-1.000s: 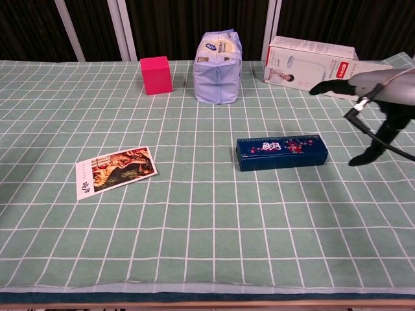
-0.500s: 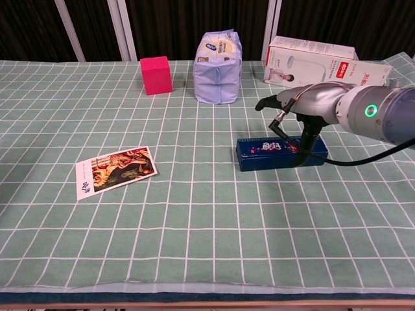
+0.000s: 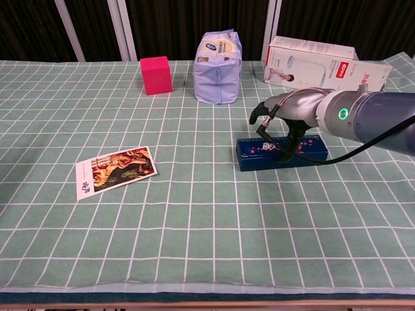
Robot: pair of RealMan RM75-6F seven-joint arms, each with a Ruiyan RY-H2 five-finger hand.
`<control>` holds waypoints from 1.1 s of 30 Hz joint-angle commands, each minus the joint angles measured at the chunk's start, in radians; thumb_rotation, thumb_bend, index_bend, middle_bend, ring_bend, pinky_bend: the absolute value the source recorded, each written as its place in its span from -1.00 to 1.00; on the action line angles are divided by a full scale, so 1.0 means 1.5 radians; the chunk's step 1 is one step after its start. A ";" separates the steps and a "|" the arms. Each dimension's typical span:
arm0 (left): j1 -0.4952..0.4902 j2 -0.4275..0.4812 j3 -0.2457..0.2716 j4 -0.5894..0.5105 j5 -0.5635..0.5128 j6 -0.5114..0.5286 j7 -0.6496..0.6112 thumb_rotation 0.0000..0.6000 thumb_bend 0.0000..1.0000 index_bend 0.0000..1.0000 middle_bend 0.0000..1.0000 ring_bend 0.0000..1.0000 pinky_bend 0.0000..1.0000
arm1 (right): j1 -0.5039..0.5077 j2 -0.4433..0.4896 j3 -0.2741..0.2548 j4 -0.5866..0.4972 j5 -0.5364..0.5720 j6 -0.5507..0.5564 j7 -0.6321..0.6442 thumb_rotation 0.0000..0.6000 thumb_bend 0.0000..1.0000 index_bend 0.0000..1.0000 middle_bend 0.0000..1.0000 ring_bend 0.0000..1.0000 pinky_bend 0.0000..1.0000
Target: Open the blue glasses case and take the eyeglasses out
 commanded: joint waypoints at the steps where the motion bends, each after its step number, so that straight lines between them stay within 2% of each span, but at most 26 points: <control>1: 0.000 0.000 0.000 -0.001 -0.001 -0.001 -0.001 1.00 -1.00 -1.00 -1.00 -1.00 -1.00 | 0.001 -0.004 -0.004 0.001 0.003 0.001 0.004 1.00 -0.27 -0.60 -1.00 -1.00 -0.53; 9: -0.001 0.001 0.000 -0.003 -0.004 -0.005 -0.003 1.00 -1.00 -1.00 -1.00 -1.00 -1.00 | 0.008 -0.012 -0.012 -0.007 0.009 0.017 0.009 1.00 -0.18 -0.49 -1.00 -1.00 -0.53; 16: -0.001 0.003 -0.001 -0.003 -0.007 -0.006 -0.009 1.00 -1.00 -1.00 -1.00 -1.00 -1.00 | 0.014 -0.016 -0.013 -0.014 0.012 0.028 0.013 1.00 -0.03 -0.49 -1.00 -1.00 -0.53; 33: -0.001 0.004 0.000 -0.005 -0.007 -0.006 -0.011 1.00 -1.00 -1.00 -1.00 -1.00 -1.00 | 0.019 -0.014 -0.023 -0.023 0.025 0.042 0.016 1.00 0.03 -0.49 -1.00 -1.00 -0.53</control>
